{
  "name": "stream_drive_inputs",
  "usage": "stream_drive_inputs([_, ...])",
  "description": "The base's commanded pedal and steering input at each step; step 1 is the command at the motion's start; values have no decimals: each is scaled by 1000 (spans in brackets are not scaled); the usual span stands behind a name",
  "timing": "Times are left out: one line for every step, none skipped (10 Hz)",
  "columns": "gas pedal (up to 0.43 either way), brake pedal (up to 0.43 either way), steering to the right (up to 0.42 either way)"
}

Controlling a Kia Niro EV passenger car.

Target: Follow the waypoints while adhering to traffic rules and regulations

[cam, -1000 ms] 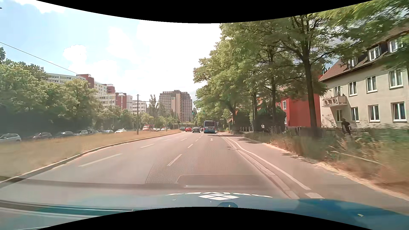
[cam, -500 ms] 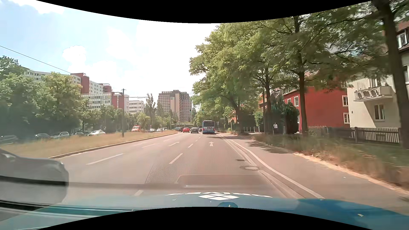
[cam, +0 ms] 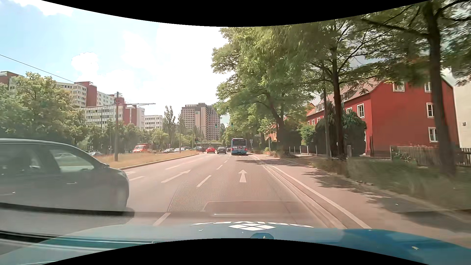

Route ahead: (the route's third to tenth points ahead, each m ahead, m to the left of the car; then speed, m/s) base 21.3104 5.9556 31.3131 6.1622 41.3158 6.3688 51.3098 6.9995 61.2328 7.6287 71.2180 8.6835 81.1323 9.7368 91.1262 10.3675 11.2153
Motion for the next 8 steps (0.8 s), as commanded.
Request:
stream_drive_inputs([110,0,-1])
stream_drive_inputs([98,0,-2])
stream_drive_inputs([98,0,-2])
stream_drive_inputs([98,0,-2])
stream_drive_inputs([98,0,-2])
stream_drive_inputs([110,0,-2])
stream_drive_inputs([110,0,-4])
stream_drive_inputs([110,0,-4])
